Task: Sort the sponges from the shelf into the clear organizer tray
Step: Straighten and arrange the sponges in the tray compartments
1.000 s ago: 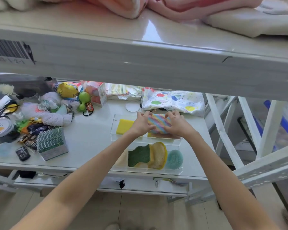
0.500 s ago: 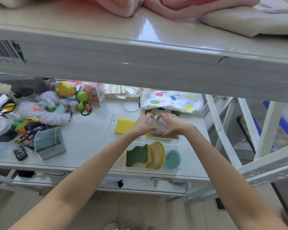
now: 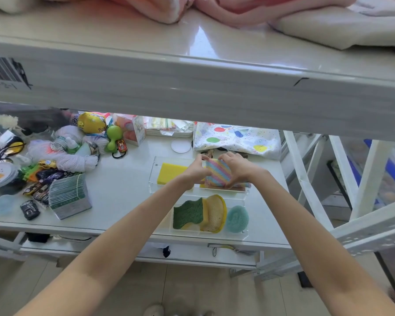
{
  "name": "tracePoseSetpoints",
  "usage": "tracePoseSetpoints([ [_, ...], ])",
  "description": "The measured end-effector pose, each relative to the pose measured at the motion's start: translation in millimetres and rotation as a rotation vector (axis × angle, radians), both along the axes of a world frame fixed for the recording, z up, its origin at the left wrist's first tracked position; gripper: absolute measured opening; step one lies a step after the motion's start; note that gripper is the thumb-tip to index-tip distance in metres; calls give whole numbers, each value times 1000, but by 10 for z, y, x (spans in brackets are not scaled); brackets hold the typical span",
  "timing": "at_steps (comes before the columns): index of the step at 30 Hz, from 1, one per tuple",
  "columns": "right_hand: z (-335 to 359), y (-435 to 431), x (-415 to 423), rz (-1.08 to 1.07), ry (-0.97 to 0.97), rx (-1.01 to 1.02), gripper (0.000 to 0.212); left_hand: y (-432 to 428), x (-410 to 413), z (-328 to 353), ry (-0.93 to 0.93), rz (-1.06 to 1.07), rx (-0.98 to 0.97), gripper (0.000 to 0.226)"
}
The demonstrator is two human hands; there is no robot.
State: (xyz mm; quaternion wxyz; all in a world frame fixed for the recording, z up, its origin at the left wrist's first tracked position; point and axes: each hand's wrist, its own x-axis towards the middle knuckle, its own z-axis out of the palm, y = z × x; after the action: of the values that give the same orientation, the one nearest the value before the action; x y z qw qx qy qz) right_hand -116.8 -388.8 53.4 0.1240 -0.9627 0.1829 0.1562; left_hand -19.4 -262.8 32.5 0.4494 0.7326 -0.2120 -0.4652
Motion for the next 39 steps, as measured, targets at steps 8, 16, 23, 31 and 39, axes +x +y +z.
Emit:
tracePoseSetpoints([
  [8, -44, 5, 16, -24, -81, 69, 101, -62, -10, 86, 92, 70, -71, 51],
  [16, 9, -64, -33, -65, -101, 108, 115, -151, 6, 211, 125, 112, -134, 36],
  [23, 19, -69, -69, -84, -161, 179, 108, -24, 34, 198, 166, 78, -213, 45],
  [31, 64, -140, -162, -36, -153, -48, 103, 12, 8, 50, -428, -112, -82, 40],
  [39, 45, -228, -378, -69, -81, -125, 104, -102, -11, -81, -813, -549, 98, 33],
])
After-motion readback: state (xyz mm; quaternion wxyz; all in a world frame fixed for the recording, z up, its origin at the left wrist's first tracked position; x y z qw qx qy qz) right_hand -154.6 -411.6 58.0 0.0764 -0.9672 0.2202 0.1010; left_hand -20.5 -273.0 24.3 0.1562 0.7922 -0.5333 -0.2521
